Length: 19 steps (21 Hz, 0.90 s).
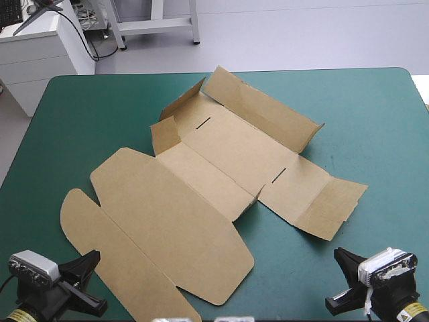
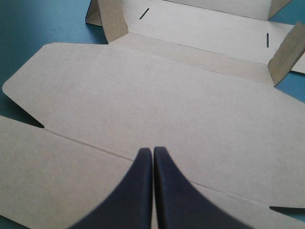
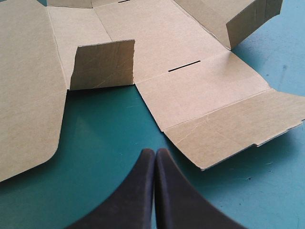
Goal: Fold the box
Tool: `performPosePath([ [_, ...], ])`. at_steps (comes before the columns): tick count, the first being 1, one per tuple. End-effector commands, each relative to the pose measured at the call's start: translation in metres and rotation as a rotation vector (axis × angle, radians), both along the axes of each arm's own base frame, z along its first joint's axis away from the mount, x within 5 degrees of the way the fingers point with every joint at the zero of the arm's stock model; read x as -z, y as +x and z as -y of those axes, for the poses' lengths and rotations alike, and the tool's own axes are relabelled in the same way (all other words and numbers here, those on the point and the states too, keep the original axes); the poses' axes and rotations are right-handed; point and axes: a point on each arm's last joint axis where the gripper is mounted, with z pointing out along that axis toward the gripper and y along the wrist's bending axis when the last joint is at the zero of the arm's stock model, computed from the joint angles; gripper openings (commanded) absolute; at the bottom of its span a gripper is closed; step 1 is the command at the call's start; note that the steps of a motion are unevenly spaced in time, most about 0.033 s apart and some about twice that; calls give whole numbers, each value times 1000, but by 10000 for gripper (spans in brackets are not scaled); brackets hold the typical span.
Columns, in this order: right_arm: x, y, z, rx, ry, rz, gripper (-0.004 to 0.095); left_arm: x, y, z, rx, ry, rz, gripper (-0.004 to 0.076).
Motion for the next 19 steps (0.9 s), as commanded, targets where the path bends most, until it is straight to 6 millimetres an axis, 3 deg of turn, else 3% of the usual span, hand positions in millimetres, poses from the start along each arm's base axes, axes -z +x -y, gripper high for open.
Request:
performPosePath([
  [1,-14,2,0,8,25,68,-19,-15,2,2,6,-46,68,-8],
  [10,-14,1,-1,-31,-32,73,-19,-15,2,2,6,-46,68,-8],
  [14,-35,6,-4,-82,-73,50,-19,-15,2,2,6,-46,68,-8],
  [19,-71,40,-7,-104,-79,-45,-17,-15,2,2,6,-46,68,-8],
])
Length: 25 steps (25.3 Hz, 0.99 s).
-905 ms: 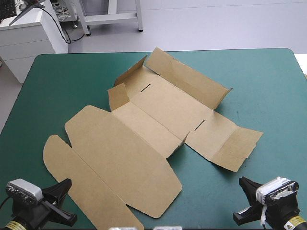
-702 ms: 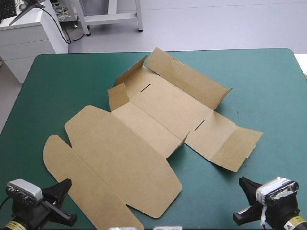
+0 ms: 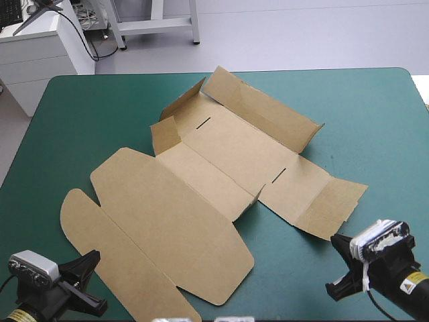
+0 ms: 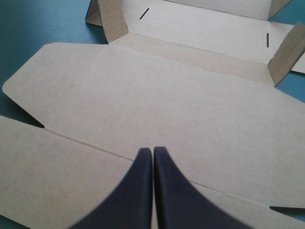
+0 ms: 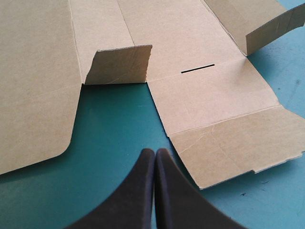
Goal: Fold the box
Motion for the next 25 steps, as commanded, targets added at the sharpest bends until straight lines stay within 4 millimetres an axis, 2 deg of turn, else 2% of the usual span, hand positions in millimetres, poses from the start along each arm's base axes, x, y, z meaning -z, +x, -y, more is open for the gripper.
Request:
performPosePath([
  [1,-30,23,-3,-3,32,22,-17,-15,2,2,6,-46,67,-8],
  [7,-60,55,-14,-87,67,-100,6,-15,3,2,5,-48,73,-8],
  [11,-63,76,-22,-116,86,-267,6,-15,3,2,5,-49,75,-8],
  [17,-62,109,-39,-141,116,-372,6,-15,3,2,5,-49,75,-8],
  [22,-44,147,-86,-102,69,-498,5,-15,3,2,5,-49,75,-8],
  [25,-37,159,-103,-89,52,-535,5,-15,3,2,5,-49,75,-8],
])
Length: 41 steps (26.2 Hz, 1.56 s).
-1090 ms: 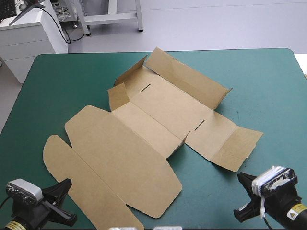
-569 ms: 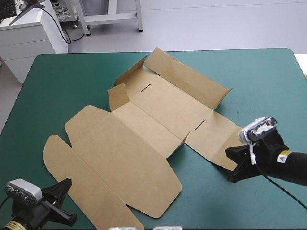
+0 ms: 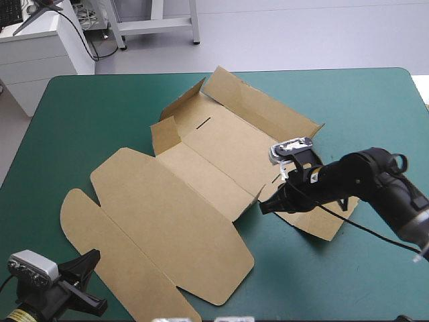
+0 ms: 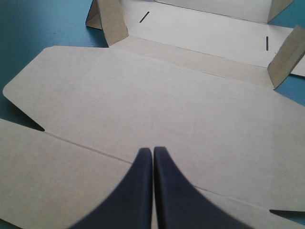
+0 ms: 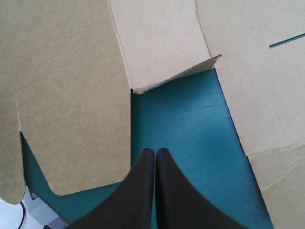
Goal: Fold the box
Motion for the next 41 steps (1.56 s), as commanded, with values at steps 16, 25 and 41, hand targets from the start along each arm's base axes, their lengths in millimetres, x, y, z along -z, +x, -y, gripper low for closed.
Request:
performPosePath([
  [16,2,44,-34,97,27,-55,581,-14,3,2,5,-45,66,-8],
  [25,5,47,-35,225,70,-135,581,-14,3,2,5,-45,66,-8],
  [41,73,89,-60,515,89,-407,581,-14,3,2,5,-45,66,-8],
])
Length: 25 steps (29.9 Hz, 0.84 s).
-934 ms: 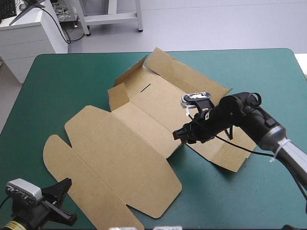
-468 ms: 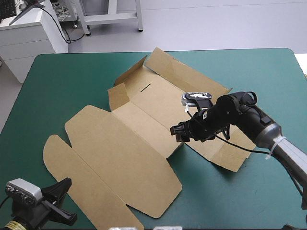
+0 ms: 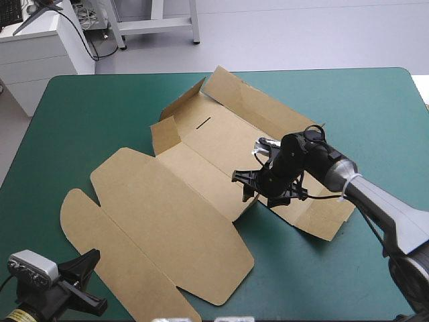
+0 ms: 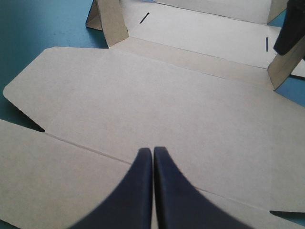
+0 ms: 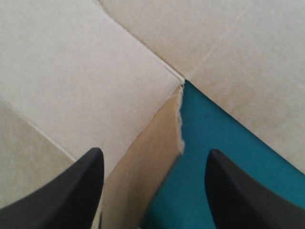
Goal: Fold the box
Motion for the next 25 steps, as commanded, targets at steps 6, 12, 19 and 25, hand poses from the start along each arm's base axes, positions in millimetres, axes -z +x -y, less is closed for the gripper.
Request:
performPosePath([
  [6,-8,10,-15,79,159,28,581,-14,3,2,6,-44,63,-8],
  [12,-10,8,-15,63,158,-6,472,-14,3,2,6,-44,63,-8],
  [19,-8,4,-13,34,129,-38,280,-14,3,2,6,-44,63,-8],
  [25,-6,1,-10,95,93,-98,135,-14,3,2,6,-44,63,-8],
])
